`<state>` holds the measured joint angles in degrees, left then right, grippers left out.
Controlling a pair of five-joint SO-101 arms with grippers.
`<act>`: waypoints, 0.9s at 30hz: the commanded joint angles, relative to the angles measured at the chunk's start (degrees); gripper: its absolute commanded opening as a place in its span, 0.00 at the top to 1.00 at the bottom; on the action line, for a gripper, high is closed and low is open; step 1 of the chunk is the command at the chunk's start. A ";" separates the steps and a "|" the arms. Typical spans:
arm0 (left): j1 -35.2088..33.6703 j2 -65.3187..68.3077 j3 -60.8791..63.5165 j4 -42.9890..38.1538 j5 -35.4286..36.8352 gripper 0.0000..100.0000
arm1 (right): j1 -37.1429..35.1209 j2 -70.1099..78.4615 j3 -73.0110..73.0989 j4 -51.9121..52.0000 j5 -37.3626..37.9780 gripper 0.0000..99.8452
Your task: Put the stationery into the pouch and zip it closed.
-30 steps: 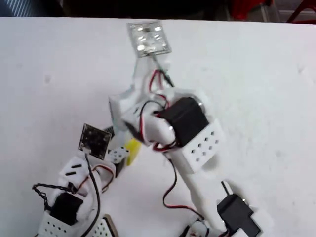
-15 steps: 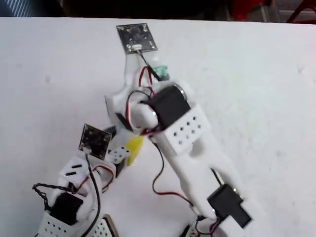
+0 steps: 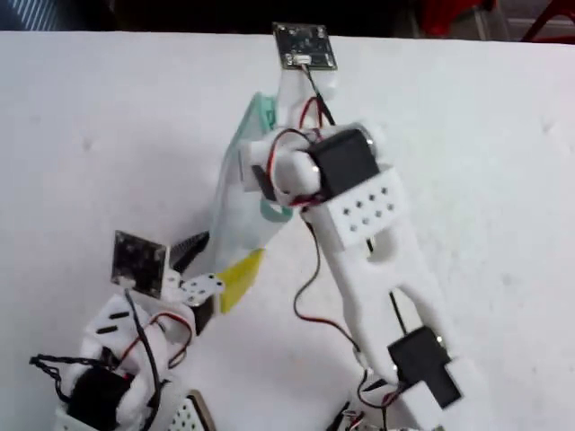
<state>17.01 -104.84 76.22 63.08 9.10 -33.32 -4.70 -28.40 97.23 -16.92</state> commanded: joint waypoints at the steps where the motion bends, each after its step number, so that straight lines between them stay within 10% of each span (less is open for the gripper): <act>1: -0.22 0.48 -4.22 0.53 -2.99 0.70 | 2.24 -6.37 -1.76 0.92 9.67 0.98; 10: -6.02 0.48 -2.99 -2.64 -5.89 0.70 | 9.36 -14.11 -0.62 1.19 51.96 0.98; 27: -1.10 0.66 -0.53 -5.89 -18.90 0.70 | -0.57 -40.57 33.32 -12.18 52.31 0.98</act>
<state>12.79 -104.75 77.36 58.33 -5.67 -30.77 -40.04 2.20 89.41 37.67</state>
